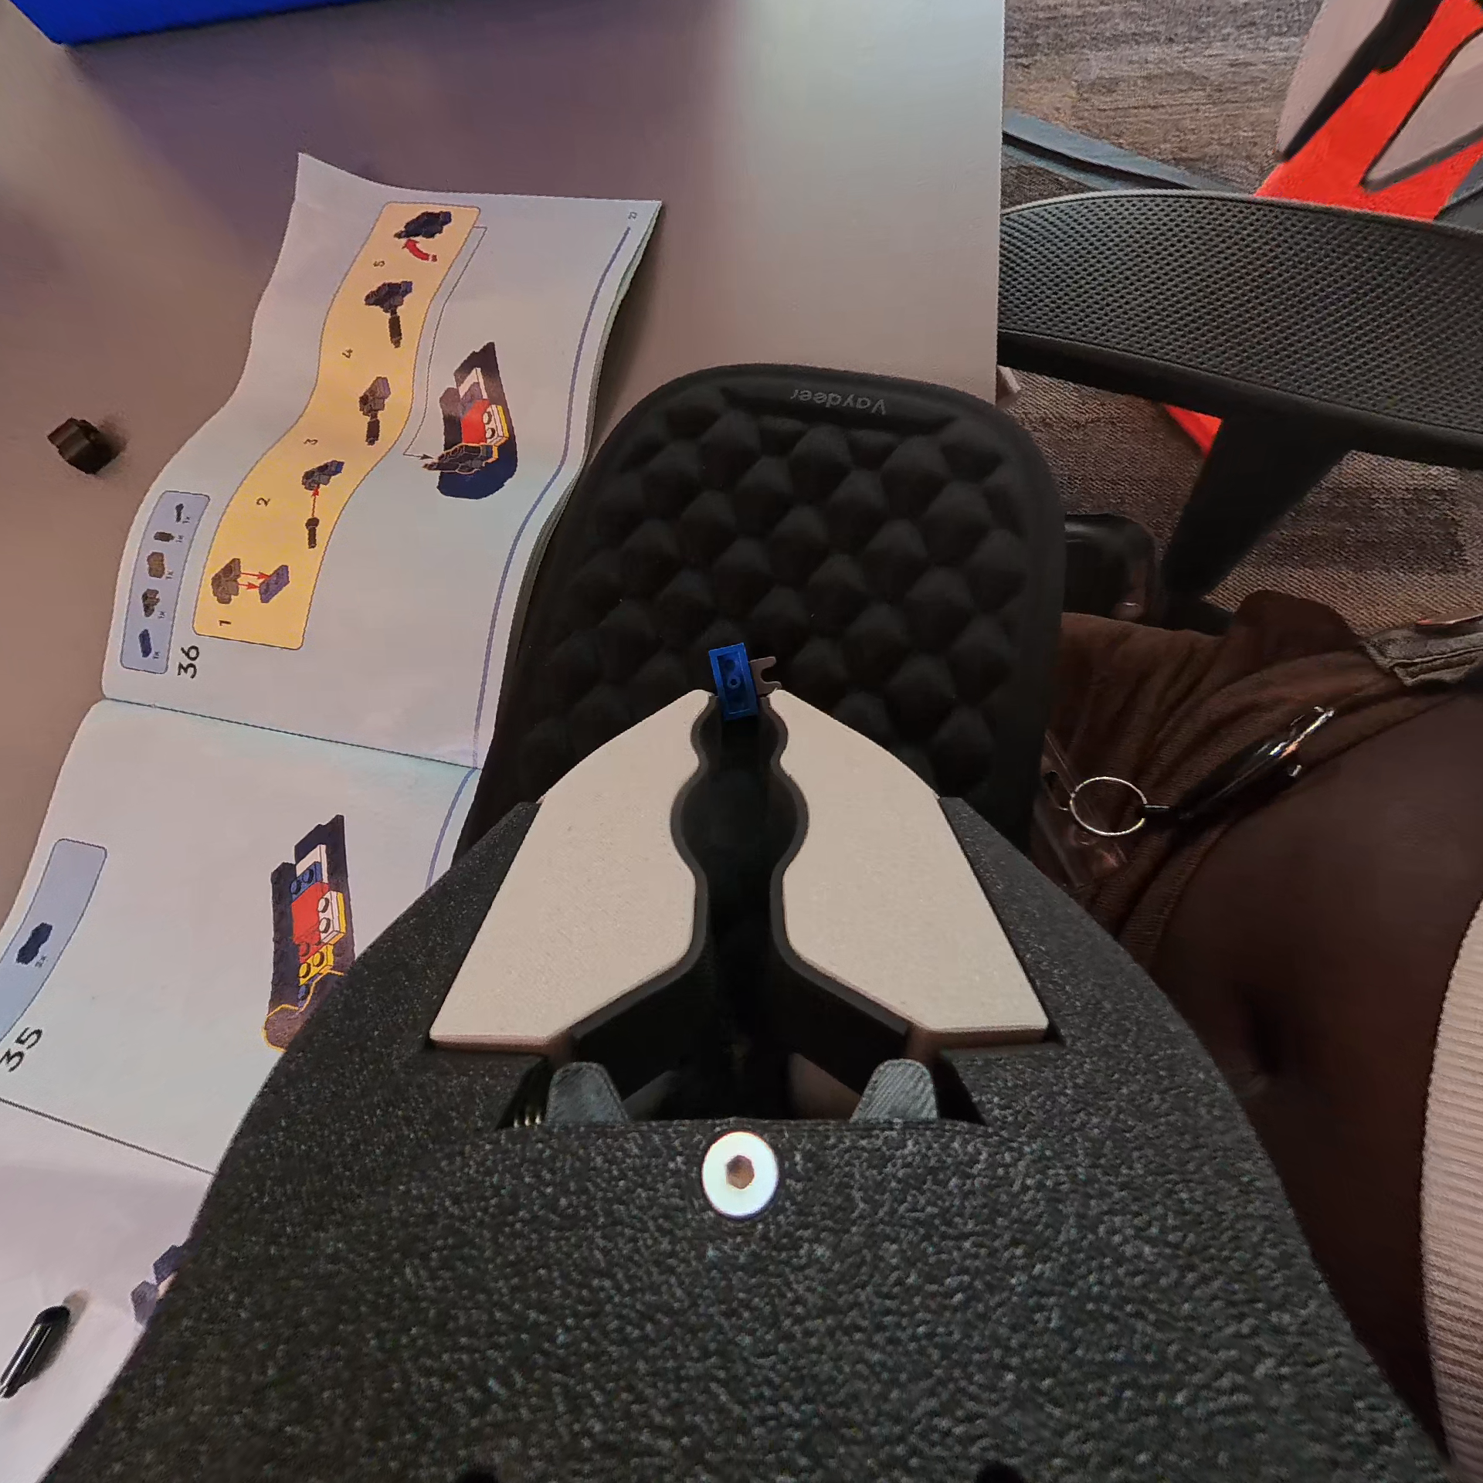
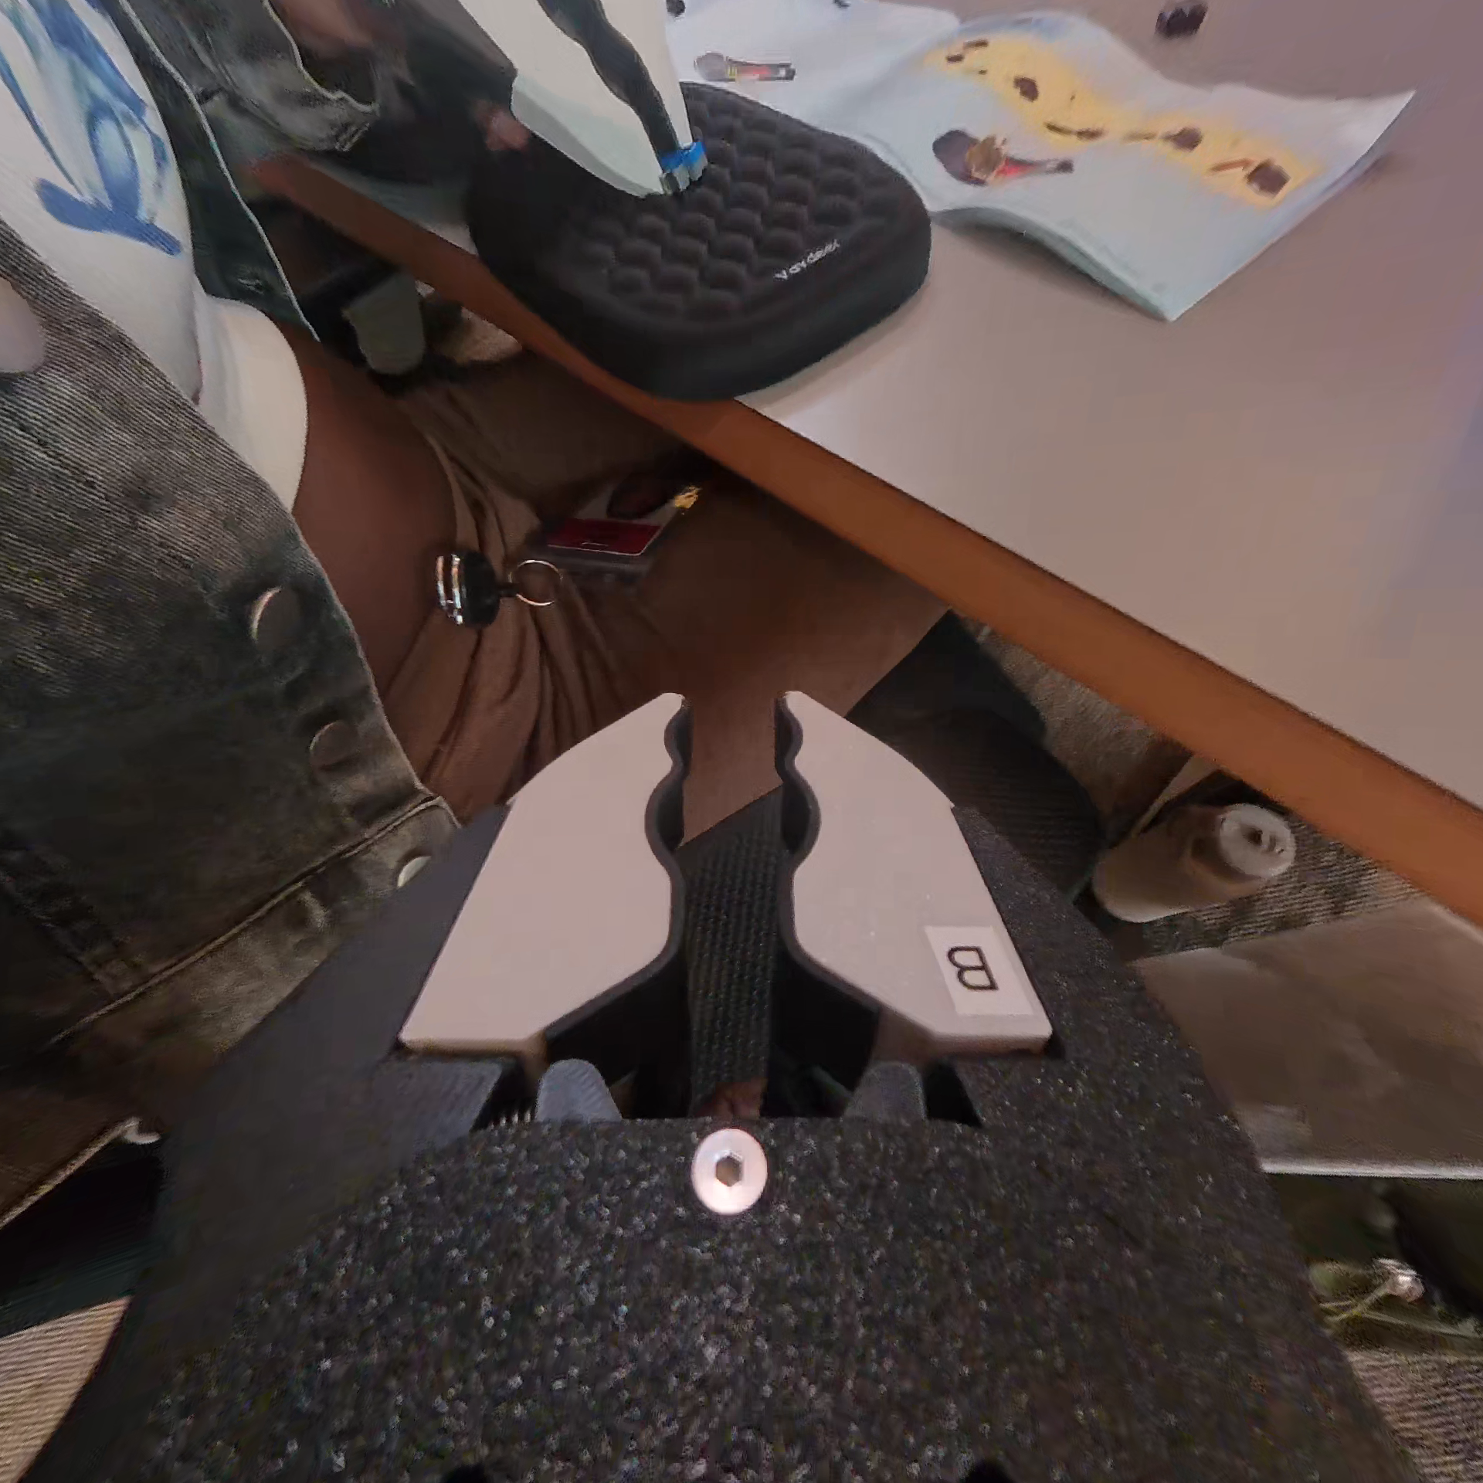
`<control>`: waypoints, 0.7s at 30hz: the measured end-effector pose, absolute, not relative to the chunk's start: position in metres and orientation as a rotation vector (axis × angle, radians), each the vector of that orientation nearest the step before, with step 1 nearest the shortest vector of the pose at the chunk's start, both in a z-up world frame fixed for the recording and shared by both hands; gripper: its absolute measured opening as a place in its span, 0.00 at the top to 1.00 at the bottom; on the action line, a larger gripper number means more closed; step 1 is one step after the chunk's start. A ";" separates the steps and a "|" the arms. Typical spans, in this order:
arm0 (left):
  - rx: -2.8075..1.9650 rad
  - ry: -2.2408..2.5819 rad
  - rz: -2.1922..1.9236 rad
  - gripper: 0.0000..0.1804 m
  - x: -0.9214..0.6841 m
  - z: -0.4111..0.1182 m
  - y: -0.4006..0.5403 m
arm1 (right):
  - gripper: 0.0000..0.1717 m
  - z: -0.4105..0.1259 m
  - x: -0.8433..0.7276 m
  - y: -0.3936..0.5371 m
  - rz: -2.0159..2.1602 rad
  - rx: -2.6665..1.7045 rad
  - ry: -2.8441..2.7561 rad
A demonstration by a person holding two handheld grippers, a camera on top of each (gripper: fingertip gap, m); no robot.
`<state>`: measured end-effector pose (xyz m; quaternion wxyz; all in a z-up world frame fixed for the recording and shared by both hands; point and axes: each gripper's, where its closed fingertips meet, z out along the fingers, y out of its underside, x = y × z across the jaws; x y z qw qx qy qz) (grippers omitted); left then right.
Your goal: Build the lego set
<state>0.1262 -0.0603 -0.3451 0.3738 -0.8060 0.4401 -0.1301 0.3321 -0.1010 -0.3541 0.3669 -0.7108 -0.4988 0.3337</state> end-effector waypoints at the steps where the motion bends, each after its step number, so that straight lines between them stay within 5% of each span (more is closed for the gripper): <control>1: -2.059 1.128 -0.329 0.95 0.126 -0.345 -0.060 | 0.87 -0.354 0.331 -0.099 0.830 -1.803 -1.293; 10: -2.062 1.128 -0.328 0.95 0.126 -0.345 -0.060 | 0.87 -0.342 0.291 -0.077 0.691 -1.652 -0.997; 21: -2.093 1.108 -0.424 0.95 0.127 -0.345 -0.061 | 0.90 -0.421 0.277 -0.118 0.495 -2.036 -1.411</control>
